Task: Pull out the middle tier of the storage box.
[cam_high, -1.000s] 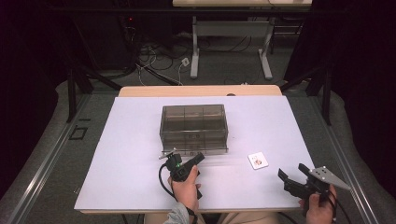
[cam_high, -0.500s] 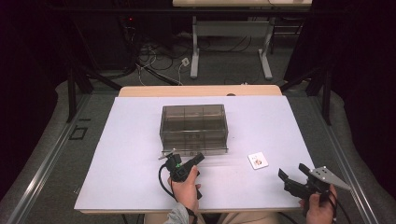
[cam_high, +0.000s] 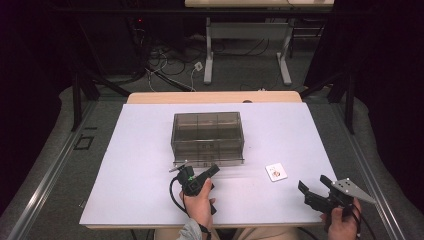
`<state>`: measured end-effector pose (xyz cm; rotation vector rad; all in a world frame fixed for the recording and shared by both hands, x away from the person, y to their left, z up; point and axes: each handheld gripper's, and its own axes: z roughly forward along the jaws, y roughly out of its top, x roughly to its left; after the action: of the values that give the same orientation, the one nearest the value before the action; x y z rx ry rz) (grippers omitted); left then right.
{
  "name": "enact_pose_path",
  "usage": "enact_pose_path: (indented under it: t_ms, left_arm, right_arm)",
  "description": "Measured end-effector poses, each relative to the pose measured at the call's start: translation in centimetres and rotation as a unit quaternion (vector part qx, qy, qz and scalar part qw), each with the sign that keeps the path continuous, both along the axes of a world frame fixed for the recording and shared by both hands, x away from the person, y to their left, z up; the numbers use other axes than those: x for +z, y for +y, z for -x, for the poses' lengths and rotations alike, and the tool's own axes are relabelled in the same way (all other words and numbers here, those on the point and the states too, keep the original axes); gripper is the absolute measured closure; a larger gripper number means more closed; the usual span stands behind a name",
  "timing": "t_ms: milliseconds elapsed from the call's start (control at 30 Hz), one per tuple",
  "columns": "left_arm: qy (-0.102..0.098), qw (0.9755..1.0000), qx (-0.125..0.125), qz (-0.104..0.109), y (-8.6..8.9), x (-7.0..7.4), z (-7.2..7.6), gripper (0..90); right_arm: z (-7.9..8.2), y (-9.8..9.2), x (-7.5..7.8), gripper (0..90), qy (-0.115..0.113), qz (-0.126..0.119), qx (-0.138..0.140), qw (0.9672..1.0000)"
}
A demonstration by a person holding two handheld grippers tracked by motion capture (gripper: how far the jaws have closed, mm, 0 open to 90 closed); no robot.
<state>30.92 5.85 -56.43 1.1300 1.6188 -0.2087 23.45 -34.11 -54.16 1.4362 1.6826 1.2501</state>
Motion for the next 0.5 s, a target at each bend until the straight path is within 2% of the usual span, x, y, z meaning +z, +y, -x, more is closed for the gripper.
enact_pose_path:
  t_ms: [233,500]
  left_arm:
    - [0.002,1.0,0.002,0.001,0.0,-0.05,0.33,72.0]
    - [0.008,0.9999,-0.01,0.006,0.16,-0.01,0.61,68.2]
  right_arm:
    - [0.0,-0.03,0.01,15.0,-0.002,0.002,0.0,1.0]
    - [0.0,-0.01,0.01,15.0,-0.003,0.001,0.0,1.0]
